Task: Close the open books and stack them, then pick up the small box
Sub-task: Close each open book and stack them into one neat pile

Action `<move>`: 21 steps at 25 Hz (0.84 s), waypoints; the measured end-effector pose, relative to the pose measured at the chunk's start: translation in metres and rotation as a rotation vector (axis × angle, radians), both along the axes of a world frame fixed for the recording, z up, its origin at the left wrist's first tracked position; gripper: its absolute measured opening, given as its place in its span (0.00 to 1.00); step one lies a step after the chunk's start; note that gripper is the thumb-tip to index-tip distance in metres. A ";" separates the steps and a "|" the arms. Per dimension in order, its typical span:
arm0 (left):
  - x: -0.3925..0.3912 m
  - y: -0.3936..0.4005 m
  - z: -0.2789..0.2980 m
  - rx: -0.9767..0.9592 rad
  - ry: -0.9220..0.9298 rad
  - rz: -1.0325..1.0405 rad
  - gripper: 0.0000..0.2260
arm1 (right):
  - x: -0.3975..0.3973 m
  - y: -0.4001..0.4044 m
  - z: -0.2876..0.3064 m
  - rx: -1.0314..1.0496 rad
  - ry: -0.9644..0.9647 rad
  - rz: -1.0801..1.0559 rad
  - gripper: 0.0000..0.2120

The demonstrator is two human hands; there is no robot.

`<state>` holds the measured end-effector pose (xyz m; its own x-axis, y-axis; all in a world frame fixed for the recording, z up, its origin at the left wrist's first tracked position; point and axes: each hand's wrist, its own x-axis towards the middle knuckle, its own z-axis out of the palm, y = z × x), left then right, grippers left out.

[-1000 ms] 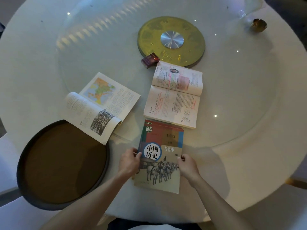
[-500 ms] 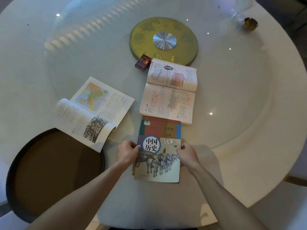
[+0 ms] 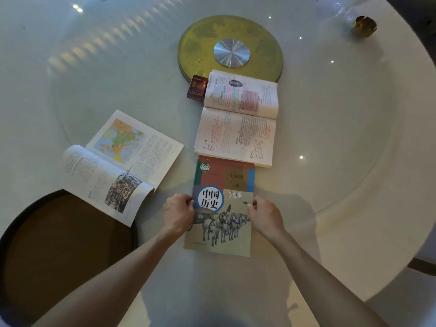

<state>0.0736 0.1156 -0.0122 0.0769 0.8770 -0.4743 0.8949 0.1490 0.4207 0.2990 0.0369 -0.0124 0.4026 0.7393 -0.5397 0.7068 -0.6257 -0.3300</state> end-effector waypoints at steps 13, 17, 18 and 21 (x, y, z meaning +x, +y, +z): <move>0.072 0.153 0.010 -0.067 -0.369 0.348 0.29 | 0.113 0.157 -0.007 0.267 0.362 -0.609 0.19; 0.094 0.182 0.005 -0.178 -0.408 0.443 0.26 | 0.129 0.182 -0.019 0.265 0.431 -0.649 0.22; 0.097 0.188 0.003 -0.190 -0.419 0.453 0.23 | 0.134 0.188 -0.022 0.267 0.461 -0.649 0.20; 0.102 0.200 -0.003 -0.254 -0.465 0.506 0.11 | 0.144 0.199 -0.017 0.224 0.481 -0.632 0.17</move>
